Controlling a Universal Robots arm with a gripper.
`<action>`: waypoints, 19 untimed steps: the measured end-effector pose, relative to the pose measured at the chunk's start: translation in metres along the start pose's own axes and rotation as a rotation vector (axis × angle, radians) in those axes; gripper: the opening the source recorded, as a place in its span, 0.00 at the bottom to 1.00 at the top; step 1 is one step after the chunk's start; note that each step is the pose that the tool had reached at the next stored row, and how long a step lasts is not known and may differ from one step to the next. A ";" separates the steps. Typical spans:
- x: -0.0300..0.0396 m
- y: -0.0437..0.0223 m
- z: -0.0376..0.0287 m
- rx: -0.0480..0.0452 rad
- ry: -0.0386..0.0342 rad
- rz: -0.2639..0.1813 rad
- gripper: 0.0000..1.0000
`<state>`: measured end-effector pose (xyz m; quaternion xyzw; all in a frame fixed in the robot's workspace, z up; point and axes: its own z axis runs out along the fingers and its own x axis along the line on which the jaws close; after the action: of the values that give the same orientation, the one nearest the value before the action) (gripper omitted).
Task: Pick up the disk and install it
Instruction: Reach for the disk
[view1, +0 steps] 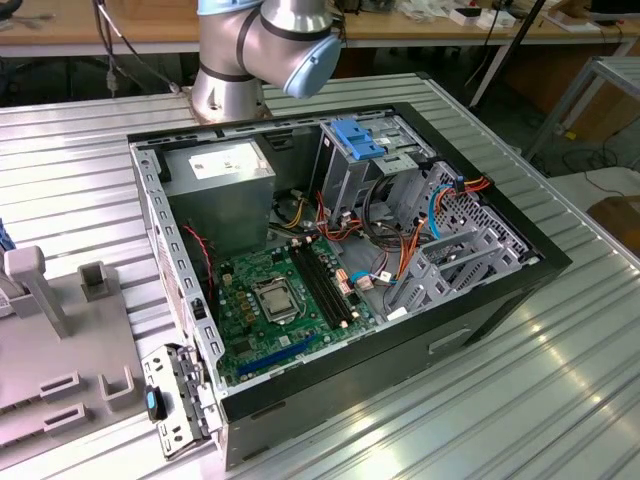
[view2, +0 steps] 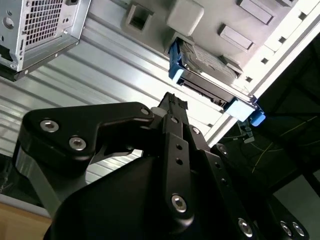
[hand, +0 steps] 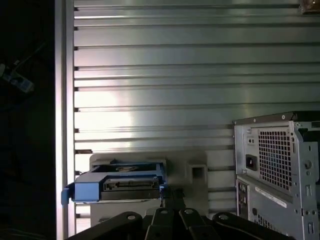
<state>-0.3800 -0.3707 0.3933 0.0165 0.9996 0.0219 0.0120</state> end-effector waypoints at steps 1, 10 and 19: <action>0.0055 0.0000 -0.0001 -0.0001 -0.0001 -0.001 0.11; 0.0472 -0.0014 -0.0011 -0.0001 0.0005 -0.006 0.11; 0.0560 -0.0017 -0.0013 -0.0002 0.0005 -0.006 0.11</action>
<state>-0.4361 -0.3706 0.3933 0.0137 0.9996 0.0220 0.0118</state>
